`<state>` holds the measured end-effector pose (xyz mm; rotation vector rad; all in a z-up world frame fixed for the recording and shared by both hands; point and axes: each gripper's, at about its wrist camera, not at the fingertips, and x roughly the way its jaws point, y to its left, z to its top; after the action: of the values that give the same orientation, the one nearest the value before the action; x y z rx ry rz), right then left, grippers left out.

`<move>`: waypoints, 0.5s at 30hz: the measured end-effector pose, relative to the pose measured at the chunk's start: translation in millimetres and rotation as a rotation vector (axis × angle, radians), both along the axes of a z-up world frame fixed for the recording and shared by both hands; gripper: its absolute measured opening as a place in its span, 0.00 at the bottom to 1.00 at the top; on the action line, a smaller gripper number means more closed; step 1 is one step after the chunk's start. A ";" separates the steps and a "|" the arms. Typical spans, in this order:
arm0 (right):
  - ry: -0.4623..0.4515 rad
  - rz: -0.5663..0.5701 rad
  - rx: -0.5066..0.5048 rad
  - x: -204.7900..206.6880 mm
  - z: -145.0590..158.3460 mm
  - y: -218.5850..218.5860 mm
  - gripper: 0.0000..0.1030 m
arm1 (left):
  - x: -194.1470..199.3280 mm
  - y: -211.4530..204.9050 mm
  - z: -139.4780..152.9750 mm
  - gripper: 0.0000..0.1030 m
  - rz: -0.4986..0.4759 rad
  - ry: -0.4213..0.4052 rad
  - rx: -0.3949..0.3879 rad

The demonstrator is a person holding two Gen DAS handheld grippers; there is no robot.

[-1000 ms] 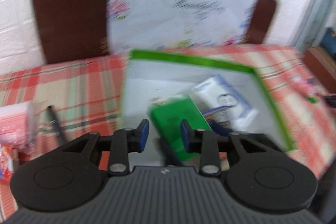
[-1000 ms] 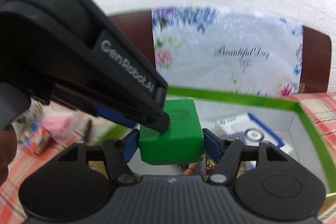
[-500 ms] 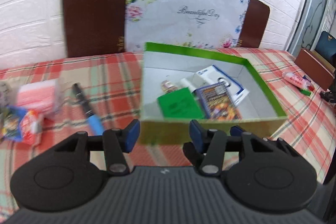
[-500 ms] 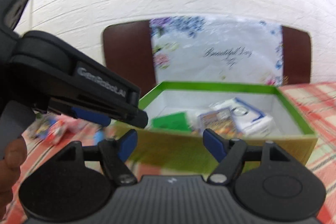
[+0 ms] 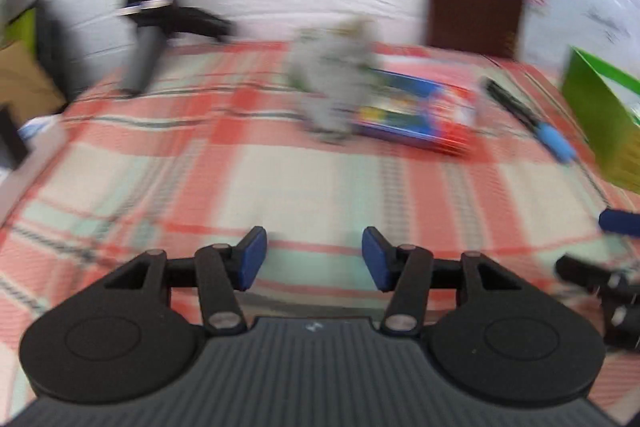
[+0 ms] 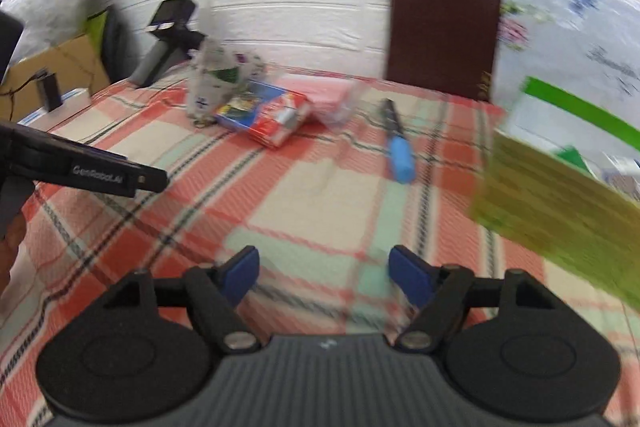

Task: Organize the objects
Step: 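Move the left gripper to the blue-and-red card deck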

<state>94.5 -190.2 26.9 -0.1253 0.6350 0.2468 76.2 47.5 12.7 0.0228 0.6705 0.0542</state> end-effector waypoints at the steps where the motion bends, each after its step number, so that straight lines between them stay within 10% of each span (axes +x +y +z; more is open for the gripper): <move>1: -0.023 0.008 -0.020 9.5 2.4 8.7 0.67 | -2.3 9.4 -3.3 0.55 0.012 -0.030 0.004; 5: -0.147 0.055 -0.193 51.2 7.3 51.5 0.71 | -11.9 36.0 -10.4 0.58 -0.003 -0.122 -0.109; 11: -0.221 0.183 -0.491 99.7 -12.1 98.3 0.83 | -6.2 21.3 -12.1 0.70 -0.035 -0.117 -0.056; 15: -0.189 0.221 -0.450 109.2 -10.0 98.7 0.72 | -9.0 25.7 -14.1 0.70 -0.033 -0.120 -0.075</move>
<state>203.7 -91.5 16.9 -0.6473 0.4796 0.2982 67.2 73.2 -1.4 -0.0415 0.5518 -0.0019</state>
